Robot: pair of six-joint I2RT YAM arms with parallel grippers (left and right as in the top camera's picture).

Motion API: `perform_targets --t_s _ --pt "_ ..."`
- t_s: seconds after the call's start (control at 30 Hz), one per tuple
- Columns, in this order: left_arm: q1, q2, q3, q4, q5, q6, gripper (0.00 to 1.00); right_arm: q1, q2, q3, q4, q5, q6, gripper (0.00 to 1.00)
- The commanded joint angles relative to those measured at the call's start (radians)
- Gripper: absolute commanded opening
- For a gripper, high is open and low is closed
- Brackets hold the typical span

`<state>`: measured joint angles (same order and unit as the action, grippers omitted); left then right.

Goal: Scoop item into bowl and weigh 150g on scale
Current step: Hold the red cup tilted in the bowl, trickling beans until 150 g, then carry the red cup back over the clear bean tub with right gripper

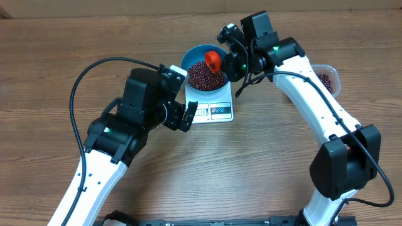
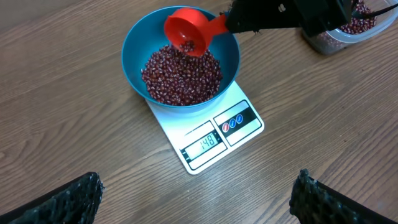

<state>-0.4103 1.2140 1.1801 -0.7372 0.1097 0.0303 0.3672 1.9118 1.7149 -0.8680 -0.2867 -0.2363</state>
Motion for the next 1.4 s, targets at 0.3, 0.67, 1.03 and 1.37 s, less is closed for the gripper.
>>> perform_targets --t_s 0.3,0.67,1.03,1.37 --pt "0.004 0.009 0.000 0.000 0.014 0.019 1.00 0.004 -0.038 0.022 0.002 -0.033 0.003 0.04" --pt "0.004 0.009 0.000 0.000 0.014 0.019 1.00 0.004 -0.038 0.022 0.002 -0.033 0.003 0.04" --pt "0.004 0.009 0.000 0.000 0.014 0.019 1.00 -0.004 -0.053 0.022 -0.014 -0.110 0.004 0.03" --pt "0.004 0.009 0.000 0.000 0.013 0.019 1.00 -0.114 -0.168 0.022 -0.077 -0.116 0.004 0.04"
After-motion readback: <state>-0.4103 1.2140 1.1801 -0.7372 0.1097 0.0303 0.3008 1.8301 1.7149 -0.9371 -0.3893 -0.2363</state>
